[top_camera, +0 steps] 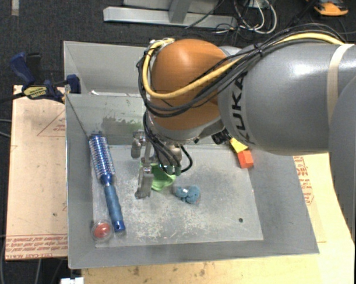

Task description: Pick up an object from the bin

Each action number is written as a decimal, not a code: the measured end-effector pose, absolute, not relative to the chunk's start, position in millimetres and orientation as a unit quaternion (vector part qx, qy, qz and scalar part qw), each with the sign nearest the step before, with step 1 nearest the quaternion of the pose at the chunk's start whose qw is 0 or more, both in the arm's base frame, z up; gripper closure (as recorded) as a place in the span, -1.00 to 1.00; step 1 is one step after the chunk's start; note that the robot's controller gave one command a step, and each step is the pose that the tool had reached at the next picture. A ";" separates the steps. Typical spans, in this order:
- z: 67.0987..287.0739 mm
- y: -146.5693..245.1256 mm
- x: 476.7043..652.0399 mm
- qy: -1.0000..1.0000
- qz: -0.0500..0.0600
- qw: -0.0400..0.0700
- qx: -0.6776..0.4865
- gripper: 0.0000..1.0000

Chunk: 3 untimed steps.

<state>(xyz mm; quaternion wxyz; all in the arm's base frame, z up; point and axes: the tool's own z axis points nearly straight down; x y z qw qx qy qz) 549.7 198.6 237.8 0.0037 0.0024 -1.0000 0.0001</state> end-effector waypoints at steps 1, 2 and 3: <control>191.0 128.2 573.2 -1.000 0.002 0.002 0.004 -1.00; 146.0 84.8 581.4 -1.000 0.001 0.002 0.021 -1.00; 178.6 66.9 546.5 -0.992 0.000 -0.001 0.128 -1.00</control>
Offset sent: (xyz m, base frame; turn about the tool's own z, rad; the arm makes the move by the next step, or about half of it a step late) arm 0.0229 -0.0656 -0.0434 -0.0110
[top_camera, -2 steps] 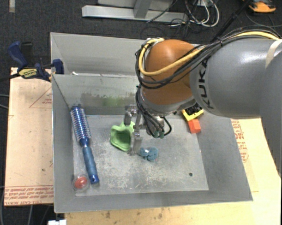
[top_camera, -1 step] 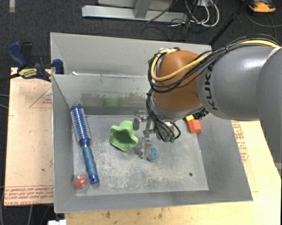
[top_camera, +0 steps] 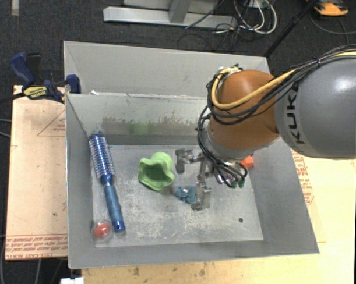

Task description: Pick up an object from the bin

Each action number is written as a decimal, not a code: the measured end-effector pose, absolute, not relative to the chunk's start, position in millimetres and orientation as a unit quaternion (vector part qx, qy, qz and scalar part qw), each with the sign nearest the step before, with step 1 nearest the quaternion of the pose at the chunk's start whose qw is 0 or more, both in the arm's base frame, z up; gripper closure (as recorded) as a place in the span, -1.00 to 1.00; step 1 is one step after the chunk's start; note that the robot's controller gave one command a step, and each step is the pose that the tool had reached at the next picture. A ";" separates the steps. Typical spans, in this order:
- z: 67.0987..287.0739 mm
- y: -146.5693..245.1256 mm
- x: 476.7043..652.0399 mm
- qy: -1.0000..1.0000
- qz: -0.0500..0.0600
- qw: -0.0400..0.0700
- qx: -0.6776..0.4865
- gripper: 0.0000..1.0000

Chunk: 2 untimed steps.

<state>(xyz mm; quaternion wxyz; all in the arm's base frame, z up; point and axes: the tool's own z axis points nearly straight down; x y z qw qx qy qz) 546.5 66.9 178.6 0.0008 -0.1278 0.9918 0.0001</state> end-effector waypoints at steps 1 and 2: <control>65.4 97.1 579.2 0.997 0.001 -0.002 -0.083 -1.00; 186.2 85.9 641.0 0.984 0.000 0.006 -0.179 -1.00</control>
Offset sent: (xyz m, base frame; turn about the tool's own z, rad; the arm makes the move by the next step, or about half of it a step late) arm 0.0339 0.0282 -0.1086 0.0915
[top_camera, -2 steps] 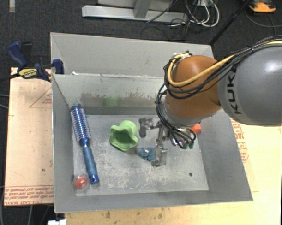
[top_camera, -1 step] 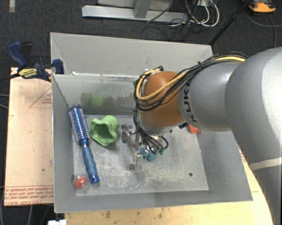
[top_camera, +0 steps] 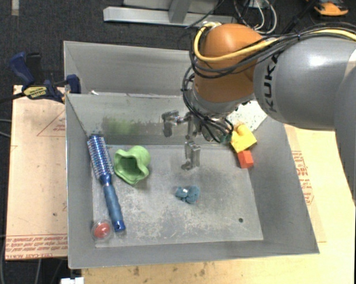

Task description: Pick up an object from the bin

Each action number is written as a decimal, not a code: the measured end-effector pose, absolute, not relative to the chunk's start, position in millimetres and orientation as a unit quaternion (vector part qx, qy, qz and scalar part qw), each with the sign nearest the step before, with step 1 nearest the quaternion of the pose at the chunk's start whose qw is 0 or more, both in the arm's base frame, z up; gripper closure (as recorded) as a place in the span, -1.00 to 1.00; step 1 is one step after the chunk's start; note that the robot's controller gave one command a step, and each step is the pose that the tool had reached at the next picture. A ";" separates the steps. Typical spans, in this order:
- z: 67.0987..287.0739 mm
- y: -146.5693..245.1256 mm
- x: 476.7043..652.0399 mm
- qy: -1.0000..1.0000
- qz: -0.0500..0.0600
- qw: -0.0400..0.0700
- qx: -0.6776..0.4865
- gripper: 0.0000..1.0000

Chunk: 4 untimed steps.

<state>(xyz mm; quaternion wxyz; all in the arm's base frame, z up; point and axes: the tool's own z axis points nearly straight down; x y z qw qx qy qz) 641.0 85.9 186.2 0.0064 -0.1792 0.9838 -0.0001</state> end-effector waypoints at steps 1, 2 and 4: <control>173.4 172.2 603.7 0.992 0.002 0.000 -0.123 -1.00; 128.0 127.4 593.6 0.999 0.000 -0.001 -0.048 -1.00; 125.5 197.7 621.2 0.999 0.003 0.003 -0.041 -1.00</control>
Offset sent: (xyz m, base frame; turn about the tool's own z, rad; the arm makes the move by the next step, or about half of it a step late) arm -0.0356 0.0801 -0.0123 0.1220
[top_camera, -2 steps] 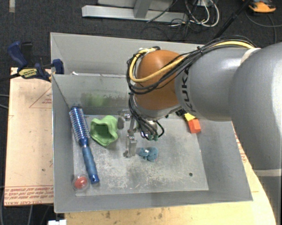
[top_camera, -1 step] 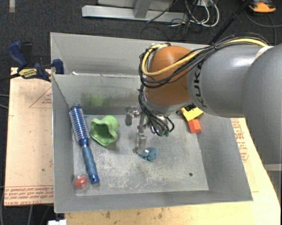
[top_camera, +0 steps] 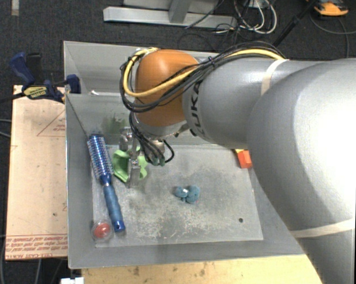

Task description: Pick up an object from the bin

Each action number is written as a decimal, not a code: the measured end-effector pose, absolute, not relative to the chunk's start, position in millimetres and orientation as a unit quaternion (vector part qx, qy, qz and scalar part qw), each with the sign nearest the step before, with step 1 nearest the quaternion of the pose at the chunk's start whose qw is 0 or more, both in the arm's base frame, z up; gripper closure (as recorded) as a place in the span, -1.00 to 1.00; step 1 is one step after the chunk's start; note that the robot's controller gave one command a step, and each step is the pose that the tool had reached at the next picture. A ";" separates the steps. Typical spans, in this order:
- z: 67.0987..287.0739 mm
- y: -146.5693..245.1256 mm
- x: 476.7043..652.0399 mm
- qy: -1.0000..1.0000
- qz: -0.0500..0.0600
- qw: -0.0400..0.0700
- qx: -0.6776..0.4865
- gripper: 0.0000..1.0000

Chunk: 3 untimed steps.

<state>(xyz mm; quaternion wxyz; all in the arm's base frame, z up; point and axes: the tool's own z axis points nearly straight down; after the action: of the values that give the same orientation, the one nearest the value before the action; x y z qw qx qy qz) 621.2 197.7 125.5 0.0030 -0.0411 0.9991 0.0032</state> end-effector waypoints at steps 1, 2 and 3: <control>71.2 179.1 637.3 0.942 0.001 0.002 -0.336 -1.00; 75.4 179.7 639.4 0.942 0.001 0.005 -0.336 1.00; 176.3 187.5 645.4 0.938 0.000 0.007 -0.346 1.00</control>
Offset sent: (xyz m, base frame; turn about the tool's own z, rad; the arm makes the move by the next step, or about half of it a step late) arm 0.0148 -0.0195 -0.0555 -0.6066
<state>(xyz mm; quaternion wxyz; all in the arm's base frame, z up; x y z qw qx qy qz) 645.4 187.5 176.3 0.0068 -0.3464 0.9381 0.0002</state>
